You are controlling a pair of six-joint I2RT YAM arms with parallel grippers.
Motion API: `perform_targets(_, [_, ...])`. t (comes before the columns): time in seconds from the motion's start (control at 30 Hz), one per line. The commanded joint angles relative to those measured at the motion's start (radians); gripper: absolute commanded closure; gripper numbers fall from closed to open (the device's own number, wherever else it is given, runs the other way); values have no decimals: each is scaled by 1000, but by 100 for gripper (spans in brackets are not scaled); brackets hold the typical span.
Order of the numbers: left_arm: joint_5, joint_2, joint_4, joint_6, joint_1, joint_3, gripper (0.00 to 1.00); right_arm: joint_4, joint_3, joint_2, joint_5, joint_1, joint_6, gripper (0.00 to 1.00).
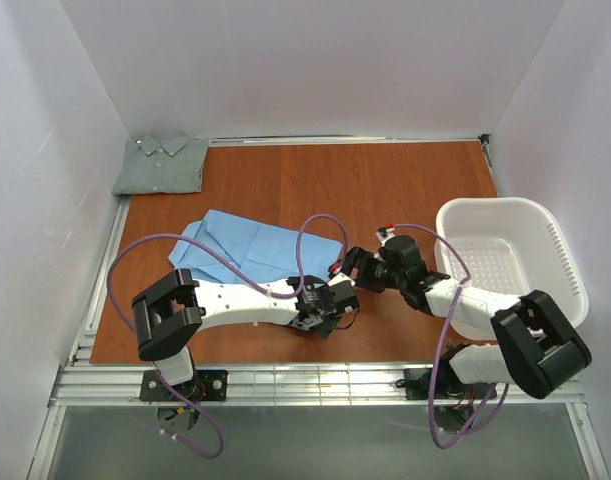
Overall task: Fold and stack the long sleeve shirts
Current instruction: Fold the shirt
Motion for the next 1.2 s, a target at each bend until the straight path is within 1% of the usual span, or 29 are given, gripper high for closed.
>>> perform_targets(0.0, [28, -46, 58, -34, 2, 72, 100, 135, -6, 67, -16, 54, 75, 1])
perform_targets(0.2, [11, -56, 50, -86, 10, 92, 100, 189, 6, 162, 36, 126, 143, 2])
perform_targets(0.23, [25, -61, 64, -90, 10, 90, 100, 234, 2, 176, 36, 132, 166, 3])
perform_targets(0.37, [65, -67, 92, -96, 13, 93, 100, 322, -11, 253, 25, 143, 184, 5])
perform_targets(0.5, [100, -53, 110, -97, 14, 92, 100, 350, 12, 291, 21, 143, 170, 10])
perform_targets(0.6, [143, -44, 133, -97, 13, 93, 100, 354, 29, 310, 25, 142, 148, 17])
perform_targets(0.63, [157, -46, 147, -97, 14, 95, 100, 353, 34, 311, 31, 140, 138, 24])
perform_targets(0.7, [183, -56, 161, -97, 14, 93, 100, 353, 37, 313, 33, 134, 115, 35])
perform_targets(0.73, [186, -62, 169, -99, 14, 95, 94, 353, 37, 310, 33, 131, 106, 48])
perform_targets(0.8, [189, -87, 167, -114, 19, 93, 85, 348, 34, 289, 36, 123, 76, 64])
perform_targets(0.83, [195, -99, 164, -122, 37, 95, 75, 341, 31, 266, 33, 120, 65, 85])
perform_targets(0.9, [230, -145, 170, -125, 62, 87, 65, 298, 40, 241, 32, 105, 37, 99])
perform_targets(0.93, [244, -167, 172, -123, 92, 82, 54, 217, 64, 230, 35, 99, -12, 99])
perform_targets(0.97, [259, -187, 176, -119, 111, 76, 47, 169, 80, 212, 38, 88, -38, 99])
perform_targets(1.0, [282, -231, 184, -113, 132, 70, 41, 67, 116, 203, 45, 83, -97, 99])
perform_targets(1.03, [307, -254, 185, -110, 186, 63, 30, 27, 132, 186, 51, 74, -127, 99])
perform_targets(1.1, [328, -302, 186, -105, 253, 27, 22, -75, 175, 173, 59, 47, -197, 99])
perform_targets(1.13, [324, -340, 179, -99, 331, 15, 19, -175, 196, 169, 58, 36, -268, 99])
perform_targets(1.17, [319, -357, 173, -94, 371, 0, 16, -226, 248, 169, 55, 10, -312, 99])
